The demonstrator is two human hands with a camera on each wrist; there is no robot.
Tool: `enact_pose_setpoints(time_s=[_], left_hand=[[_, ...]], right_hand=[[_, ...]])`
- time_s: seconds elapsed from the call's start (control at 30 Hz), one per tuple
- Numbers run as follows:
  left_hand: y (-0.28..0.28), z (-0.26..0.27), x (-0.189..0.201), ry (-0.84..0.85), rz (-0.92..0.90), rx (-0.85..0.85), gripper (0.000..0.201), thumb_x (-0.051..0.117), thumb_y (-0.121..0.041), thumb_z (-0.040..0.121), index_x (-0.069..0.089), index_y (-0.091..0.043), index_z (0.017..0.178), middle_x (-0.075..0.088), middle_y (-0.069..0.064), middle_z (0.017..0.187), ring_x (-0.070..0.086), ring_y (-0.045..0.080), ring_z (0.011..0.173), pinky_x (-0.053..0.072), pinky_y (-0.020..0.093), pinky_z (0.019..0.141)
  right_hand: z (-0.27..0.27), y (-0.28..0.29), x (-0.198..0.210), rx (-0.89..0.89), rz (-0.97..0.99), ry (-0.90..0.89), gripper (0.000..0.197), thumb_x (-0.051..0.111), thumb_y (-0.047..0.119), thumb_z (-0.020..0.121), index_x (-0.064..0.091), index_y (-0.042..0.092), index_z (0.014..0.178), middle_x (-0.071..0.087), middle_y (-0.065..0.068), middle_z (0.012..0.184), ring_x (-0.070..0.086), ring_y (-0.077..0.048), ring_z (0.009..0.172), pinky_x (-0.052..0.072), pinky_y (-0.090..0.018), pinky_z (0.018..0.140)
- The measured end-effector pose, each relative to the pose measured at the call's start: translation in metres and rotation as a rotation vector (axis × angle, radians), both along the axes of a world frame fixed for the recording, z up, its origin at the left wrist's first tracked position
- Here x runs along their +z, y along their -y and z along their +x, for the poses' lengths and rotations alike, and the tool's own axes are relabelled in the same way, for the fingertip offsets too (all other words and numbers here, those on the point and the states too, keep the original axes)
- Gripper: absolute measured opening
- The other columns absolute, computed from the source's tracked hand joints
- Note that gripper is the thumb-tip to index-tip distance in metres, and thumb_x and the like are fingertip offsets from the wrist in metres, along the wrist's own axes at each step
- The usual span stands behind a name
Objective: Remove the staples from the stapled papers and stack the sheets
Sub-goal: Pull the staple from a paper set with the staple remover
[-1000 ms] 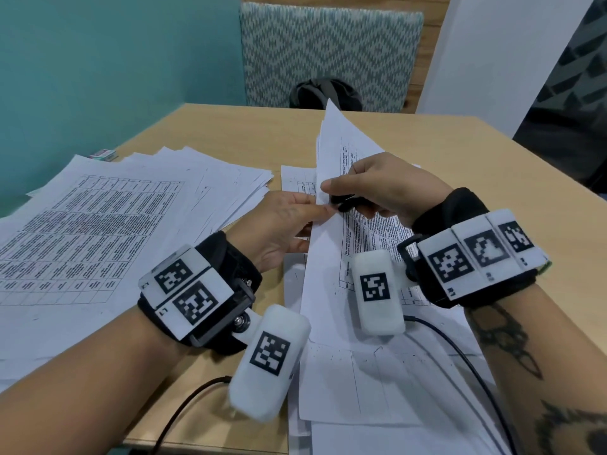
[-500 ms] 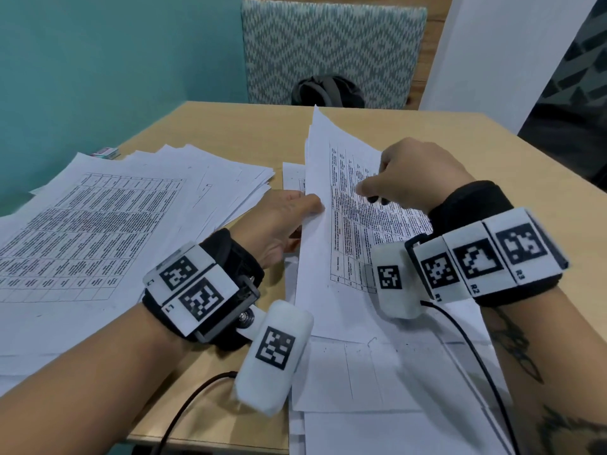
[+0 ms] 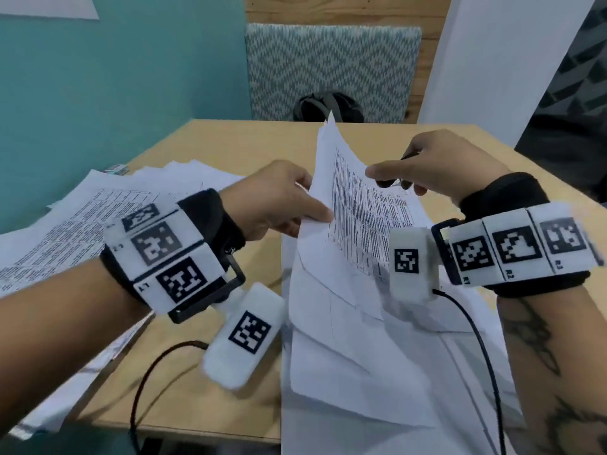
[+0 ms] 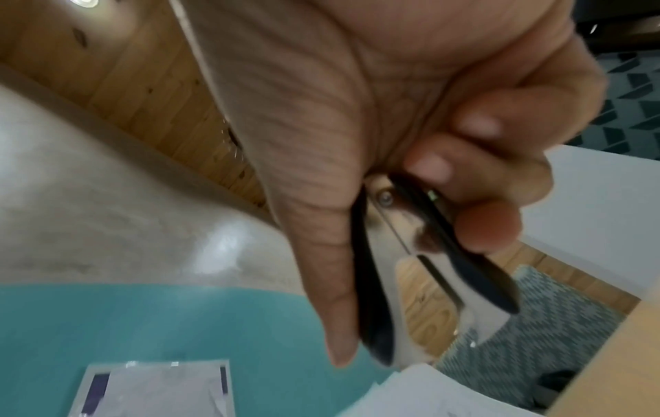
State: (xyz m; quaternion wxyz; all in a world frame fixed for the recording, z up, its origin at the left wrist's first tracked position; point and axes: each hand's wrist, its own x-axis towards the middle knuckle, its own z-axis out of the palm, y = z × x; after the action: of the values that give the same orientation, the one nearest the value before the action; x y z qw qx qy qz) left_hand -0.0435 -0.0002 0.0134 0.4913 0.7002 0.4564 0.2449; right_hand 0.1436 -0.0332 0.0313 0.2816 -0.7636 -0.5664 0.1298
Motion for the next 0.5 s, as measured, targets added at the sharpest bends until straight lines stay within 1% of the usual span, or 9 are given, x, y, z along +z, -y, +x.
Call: enact_pose_setpoints(time_s=[0.07, 0.13, 0.17, 0.23, 0.27, 0.33, 0.37, 0.47, 0.5], left_hand=[[-0.002, 0.003, 0.021, -0.027, 0.105, 0.008, 0.020, 0.071, 0.001, 0.074, 0.055, -0.010, 0.074, 0.060, -0.004, 0.050, 0.056, 0.004, 0.038, 0.040, 0.013, 0.036], [-0.005, 0.008, 0.043, -0.070, 0.222, 0.017, 0.020, 0.074, -0.001, 0.072, 0.055, -0.008, 0.074, 0.056, -0.008, 0.043, 0.053, 0.003, 0.035, 0.037, 0.011, 0.035], [-0.005, 0.011, 0.055, -0.101, 0.284, 0.026, 0.019, 0.075, -0.003, 0.071, 0.057, -0.006, 0.077, 0.055, -0.007, 0.043, 0.052, 0.003, 0.034, 0.037, 0.011, 0.034], [-0.003, 0.015, 0.078, -0.167, 0.406, 0.048, 0.023, 0.076, -0.008, 0.071, 0.061, -0.003, 0.087, 0.057, 0.001, 0.055, 0.051, 0.006, 0.036, 0.038, 0.013, 0.036], [-0.002, 0.017, 0.089, -0.215, 0.473, 0.049, 0.026, 0.077, -0.012, 0.071, 0.062, 0.000, 0.088, 0.060, 0.006, 0.064, 0.053, 0.010, 0.041, 0.043, 0.017, 0.040], [0.002, 0.018, 0.110, -0.302, 0.605, 0.052, 0.031, 0.077, -0.017, 0.069, 0.067, -0.001, 0.093, 0.067, 0.012, 0.080, 0.059, 0.020, 0.059, 0.056, 0.032, 0.060], [0.001, 0.018, 0.119, -0.318, 0.639, 0.055, 0.031, 0.077, -0.017, 0.070, 0.067, -0.002, 0.096, 0.067, 0.013, 0.084, 0.060, 0.022, 0.065, 0.057, 0.034, 0.066], [-0.003, 0.017, 0.143, -0.297, 0.681, 0.063, 0.022, 0.072, -0.011, 0.076, 0.063, -0.004, 0.095, 0.060, 0.010, 0.081, 0.055, 0.016, 0.063, 0.051, 0.015, 0.048], [-0.006, 0.014, 0.151, -0.289, 0.674, 0.051, 0.018, 0.069, -0.010, 0.078, 0.061, -0.004, 0.093, 0.058, 0.012, 0.082, 0.054, 0.016, 0.063, 0.050, 0.015, 0.048]], right_hand=[[0.008, 0.011, 0.007, -0.014, 0.031, -0.014, 0.044, 0.071, 0.053, 0.071, 0.055, 0.012, 0.073, 0.060, -0.003, 0.072, 0.050, -0.015, 0.062, 0.033, -0.027, 0.052], [0.016, 0.022, 0.011, -0.026, 0.034, -0.021, 0.044, 0.072, 0.054, 0.070, 0.055, 0.013, 0.069, 0.060, -0.005, 0.072, 0.050, -0.017, 0.063, 0.034, -0.028, 0.055], [0.019, 0.028, 0.012, -0.031, 0.021, -0.022, 0.044, 0.072, 0.054, 0.070, 0.056, 0.013, 0.067, 0.060, -0.006, 0.072, 0.051, -0.018, 0.064, 0.034, -0.029, 0.056], [0.025, 0.039, 0.012, -0.042, -0.020, -0.014, 0.042, 0.071, 0.054, 0.070, 0.057, 0.014, 0.066, 0.063, -0.007, 0.075, 0.051, -0.019, 0.065, 0.034, -0.029, 0.056], [0.028, 0.044, 0.011, -0.042, -0.036, -0.013, 0.042, 0.071, 0.055, 0.070, 0.058, 0.015, 0.067, 0.065, -0.008, 0.078, 0.051, -0.018, 0.064, 0.034, -0.029, 0.057], [0.033, 0.052, 0.010, -0.040, -0.043, -0.024, 0.043, 0.071, 0.055, 0.070, 0.059, 0.014, 0.068, 0.068, -0.008, 0.081, 0.052, -0.016, 0.061, 0.034, -0.028, 0.056], [0.035, 0.056, 0.010, -0.044, -0.041, -0.028, 0.043, 0.071, 0.056, 0.070, 0.060, 0.014, 0.069, 0.068, -0.008, 0.079, 0.051, -0.016, 0.060, 0.033, -0.028, 0.055], [0.038, 0.064, 0.012, -0.062, -0.039, -0.032, 0.047, 0.070, 0.057, 0.070, 0.060, 0.011, 0.073, 0.064, -0.006, 0.071, 0.048, -0.015, 0.057, 0.030, -0.027, 0.051], [0.039, 0.066, 0.013, -0.063, -0.032, -0.035, 0.048, 0.070, 0.057, 0.070, 0.061, 0.010, 0.074, 0.064, -0.006, 0.069, 0.048, -0.015, 0.057, 0.030, -0.027, 0.051]])
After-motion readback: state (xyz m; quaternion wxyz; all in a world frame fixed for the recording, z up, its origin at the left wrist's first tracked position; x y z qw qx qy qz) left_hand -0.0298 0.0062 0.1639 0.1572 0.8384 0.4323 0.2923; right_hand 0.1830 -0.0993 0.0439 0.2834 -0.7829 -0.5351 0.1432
